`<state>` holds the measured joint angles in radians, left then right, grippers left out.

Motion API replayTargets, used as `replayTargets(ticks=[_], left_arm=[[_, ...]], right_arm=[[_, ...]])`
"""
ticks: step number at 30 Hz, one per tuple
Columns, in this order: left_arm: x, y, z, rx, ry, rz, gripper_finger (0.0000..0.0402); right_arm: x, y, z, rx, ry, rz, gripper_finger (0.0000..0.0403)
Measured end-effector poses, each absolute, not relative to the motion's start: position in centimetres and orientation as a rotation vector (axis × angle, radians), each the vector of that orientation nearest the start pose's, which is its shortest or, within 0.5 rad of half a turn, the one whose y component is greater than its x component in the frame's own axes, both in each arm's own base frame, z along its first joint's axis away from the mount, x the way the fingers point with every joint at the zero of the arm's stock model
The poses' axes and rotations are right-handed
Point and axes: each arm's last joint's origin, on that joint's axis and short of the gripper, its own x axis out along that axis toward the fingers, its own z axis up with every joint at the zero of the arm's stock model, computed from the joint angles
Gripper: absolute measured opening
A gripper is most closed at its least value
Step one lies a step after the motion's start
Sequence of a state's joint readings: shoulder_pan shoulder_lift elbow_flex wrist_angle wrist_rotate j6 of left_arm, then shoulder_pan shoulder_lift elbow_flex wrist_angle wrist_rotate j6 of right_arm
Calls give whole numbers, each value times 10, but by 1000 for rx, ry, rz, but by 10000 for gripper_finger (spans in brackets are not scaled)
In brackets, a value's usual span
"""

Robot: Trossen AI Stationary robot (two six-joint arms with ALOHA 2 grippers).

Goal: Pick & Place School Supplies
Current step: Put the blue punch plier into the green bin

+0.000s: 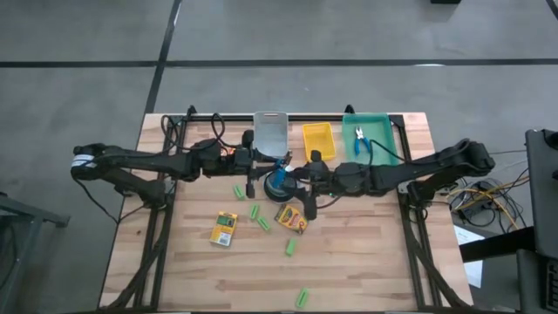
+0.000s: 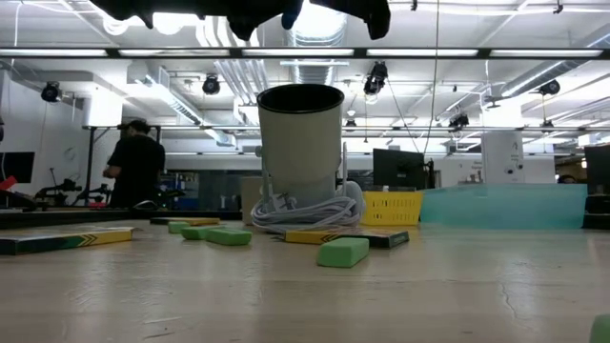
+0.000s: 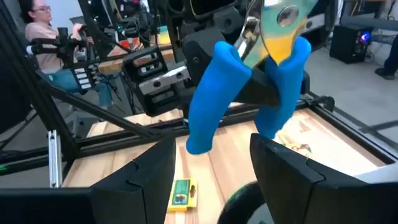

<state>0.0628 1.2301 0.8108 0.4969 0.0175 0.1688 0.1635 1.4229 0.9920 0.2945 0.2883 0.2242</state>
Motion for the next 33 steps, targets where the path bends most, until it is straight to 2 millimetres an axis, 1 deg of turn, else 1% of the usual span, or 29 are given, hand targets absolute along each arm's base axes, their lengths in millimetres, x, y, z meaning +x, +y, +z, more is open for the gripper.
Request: replayTargets(ticks=[8, 12, 15, 22, 27, 33], left_arm=[[276, 17, 315, 172, -73, 51, 62], [276, 17, 315, 172, -74, 51, 62], [276, 17, 315, 172, -75, 51, 62], [276, 17, 317, 174, -97, 52, 62], [276, 15, 318, 176, -106, 7, 62], [276, 15, 318, 177, -109, -13, 62]], right_arm=[[326, 45, 307, 210, 39, -131, 203], [326, 45, 308, 212, 34, -125, 203], [326, 46, 308, 213, 39, -84, 203], [326, 47, 310, 203, 18, -74, 203], [326, 47, 315, 164, -32, -60, 203], [326, 45, 318, 176, -55, -23, 203]])
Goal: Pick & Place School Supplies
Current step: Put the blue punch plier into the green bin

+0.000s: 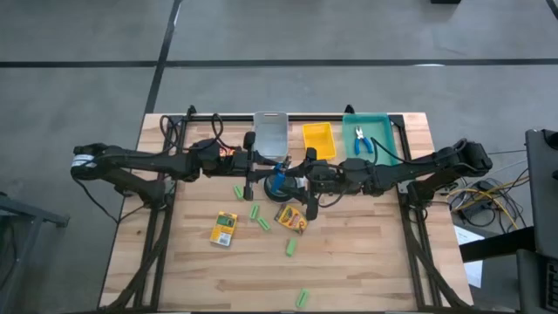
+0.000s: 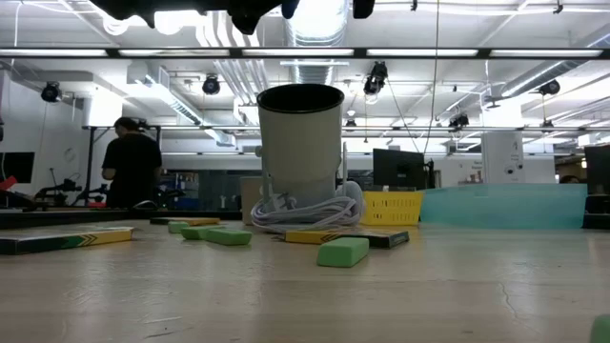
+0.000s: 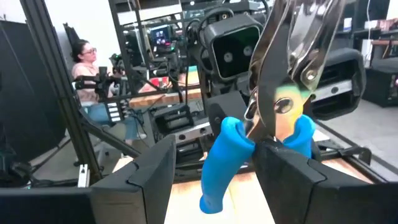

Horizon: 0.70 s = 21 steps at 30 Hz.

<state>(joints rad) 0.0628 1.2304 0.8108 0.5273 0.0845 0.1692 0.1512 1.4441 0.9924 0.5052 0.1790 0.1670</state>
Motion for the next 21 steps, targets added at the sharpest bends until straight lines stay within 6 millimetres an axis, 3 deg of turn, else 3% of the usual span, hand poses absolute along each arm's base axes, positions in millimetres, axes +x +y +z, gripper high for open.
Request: replayTargets(ticks=[14, 21], left_arm=[[289, 16, 310, 176, -145, -8, 62], [291, 16, 313, 194, -150, -5, 62]], right_arm=[[326, 44, 317, 191, -49, -21, 202], [327, 44, 315, 187, -27, -23, 167]])
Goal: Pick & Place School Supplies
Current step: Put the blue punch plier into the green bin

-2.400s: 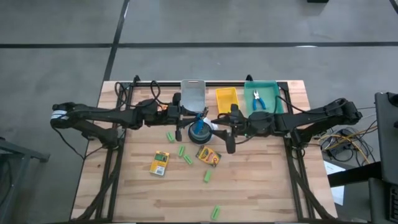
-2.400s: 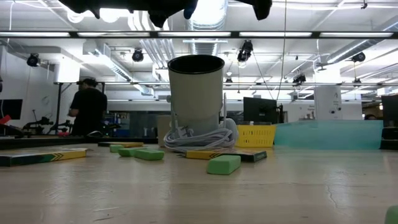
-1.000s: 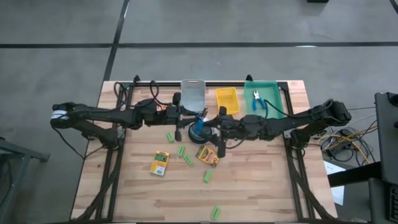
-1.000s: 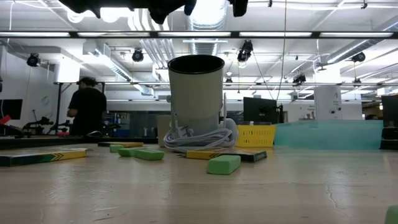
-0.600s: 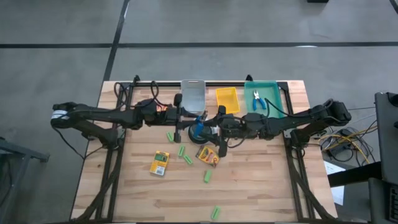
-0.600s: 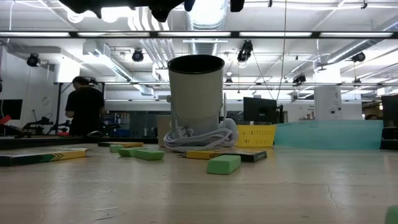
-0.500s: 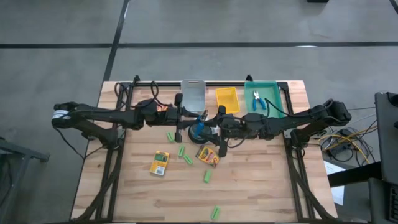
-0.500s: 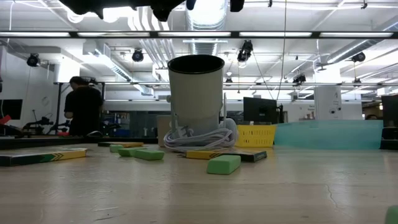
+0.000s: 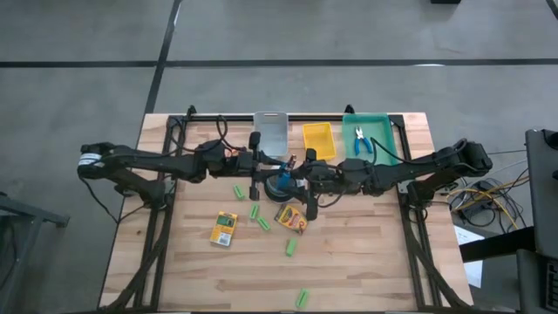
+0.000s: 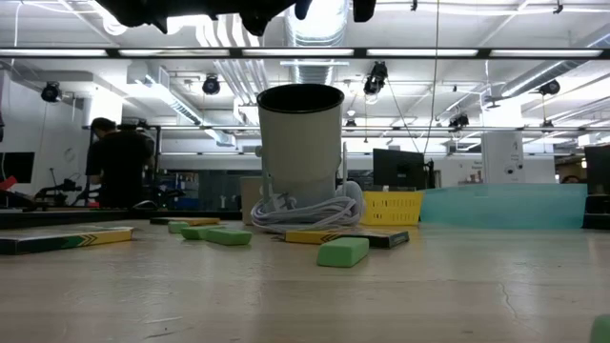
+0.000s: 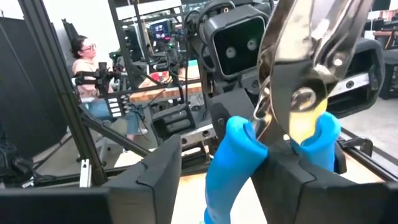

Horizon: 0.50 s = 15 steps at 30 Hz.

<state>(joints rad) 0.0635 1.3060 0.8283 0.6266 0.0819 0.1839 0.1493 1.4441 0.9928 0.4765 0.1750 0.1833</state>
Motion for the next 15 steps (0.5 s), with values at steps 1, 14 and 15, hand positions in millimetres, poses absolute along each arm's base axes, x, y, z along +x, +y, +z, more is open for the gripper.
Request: replayTargets(ticks=[1, 14, 15], left_arm=[[291, 16, 314, 197, -152, -4, 62], [291, 16, 315, 210, -158, -11, 62], [291, 16, 315, 211, -159, -11, 62]], right_arm=[[327, 44, 315, 187, -26, -24, 160], [327, 44, 314, 161, -18, -23, 63], [327, 44, 314, 161, -17, -23, 58]])
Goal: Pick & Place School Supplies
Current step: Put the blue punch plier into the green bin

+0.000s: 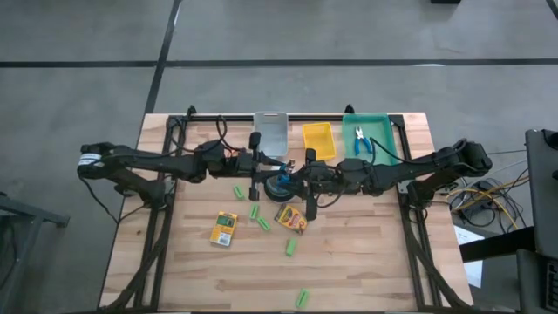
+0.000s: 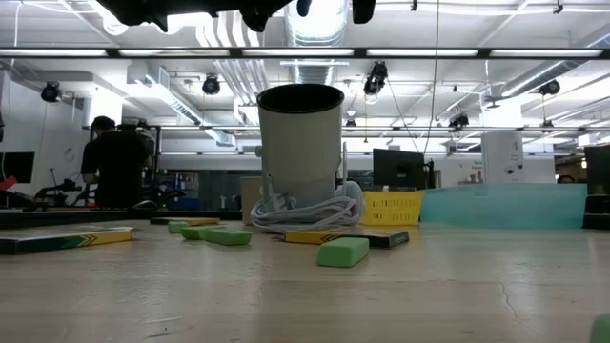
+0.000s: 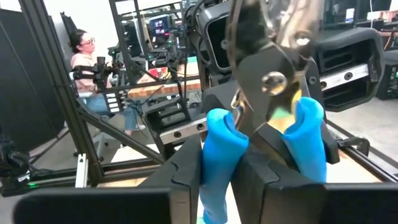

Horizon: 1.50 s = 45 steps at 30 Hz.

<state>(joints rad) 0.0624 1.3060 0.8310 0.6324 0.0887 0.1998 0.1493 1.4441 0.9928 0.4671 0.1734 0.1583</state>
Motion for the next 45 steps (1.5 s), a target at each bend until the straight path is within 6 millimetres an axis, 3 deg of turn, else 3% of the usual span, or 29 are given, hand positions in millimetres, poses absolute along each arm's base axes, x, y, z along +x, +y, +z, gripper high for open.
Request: replayTargets(ticks=[21, 35, 45], left_arm=[[291, 16, 315, 247, -157, -7, 64], [291, 17, 313, 187, -144, 20, 151], [291, 17, 311, 189, -122, 20, 161]], right_arm=[[327, 44, 314, 161, -16, -24, 53], [326, 44, 313, 150, -2, -28, 54], [325, 44, 314, 152, -1, -24, 54]])
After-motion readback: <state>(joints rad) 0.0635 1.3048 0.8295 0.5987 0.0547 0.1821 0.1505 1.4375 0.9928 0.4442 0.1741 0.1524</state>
